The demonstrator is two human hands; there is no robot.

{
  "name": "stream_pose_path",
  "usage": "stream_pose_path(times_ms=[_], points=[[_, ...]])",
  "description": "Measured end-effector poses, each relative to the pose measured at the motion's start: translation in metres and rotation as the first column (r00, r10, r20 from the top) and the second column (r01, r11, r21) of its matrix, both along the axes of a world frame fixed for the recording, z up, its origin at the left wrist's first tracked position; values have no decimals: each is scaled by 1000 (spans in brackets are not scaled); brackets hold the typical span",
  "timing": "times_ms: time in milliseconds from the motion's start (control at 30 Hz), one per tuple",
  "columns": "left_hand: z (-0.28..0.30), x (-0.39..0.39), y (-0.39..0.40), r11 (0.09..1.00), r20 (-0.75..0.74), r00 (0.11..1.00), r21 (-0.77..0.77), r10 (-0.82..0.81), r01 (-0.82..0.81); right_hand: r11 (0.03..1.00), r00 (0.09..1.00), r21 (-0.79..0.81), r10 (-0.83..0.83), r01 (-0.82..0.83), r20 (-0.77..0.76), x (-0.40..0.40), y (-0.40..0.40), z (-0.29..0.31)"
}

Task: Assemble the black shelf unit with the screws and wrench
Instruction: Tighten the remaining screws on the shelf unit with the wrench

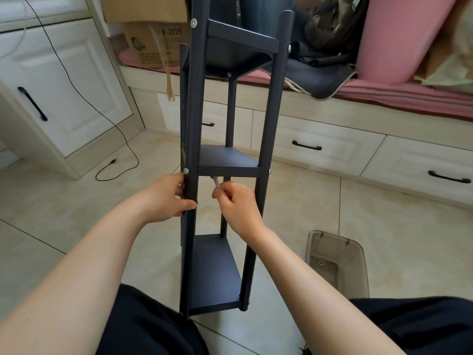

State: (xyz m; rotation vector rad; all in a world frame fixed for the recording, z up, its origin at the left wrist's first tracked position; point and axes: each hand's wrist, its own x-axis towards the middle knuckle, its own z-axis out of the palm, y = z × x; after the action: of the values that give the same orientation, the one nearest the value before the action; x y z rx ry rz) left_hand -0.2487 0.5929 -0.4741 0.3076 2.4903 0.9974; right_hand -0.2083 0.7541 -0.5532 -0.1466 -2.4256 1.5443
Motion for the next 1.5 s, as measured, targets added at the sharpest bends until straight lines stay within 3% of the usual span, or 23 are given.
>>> stream_pose_path(times_ms=[333,533,1300,1500], points=[[-3,-5,-5,999,2,1000,33,2,-2,985,997,164,-39,49,-66,-10,-14,12],[-4,-8,-8,998,13,1000,56,20,-21,991,978,62,-106,119,-180,-8,-23,9],[-5,-13,-9,995,44,999,99,7,-11,992,963,-112,-81,53,-259,-46,-35,-22],[-6,-15,-9,996,31,1000,91,1,-4,999,966,-35,-34,26,-256,-62,-39,-28]])
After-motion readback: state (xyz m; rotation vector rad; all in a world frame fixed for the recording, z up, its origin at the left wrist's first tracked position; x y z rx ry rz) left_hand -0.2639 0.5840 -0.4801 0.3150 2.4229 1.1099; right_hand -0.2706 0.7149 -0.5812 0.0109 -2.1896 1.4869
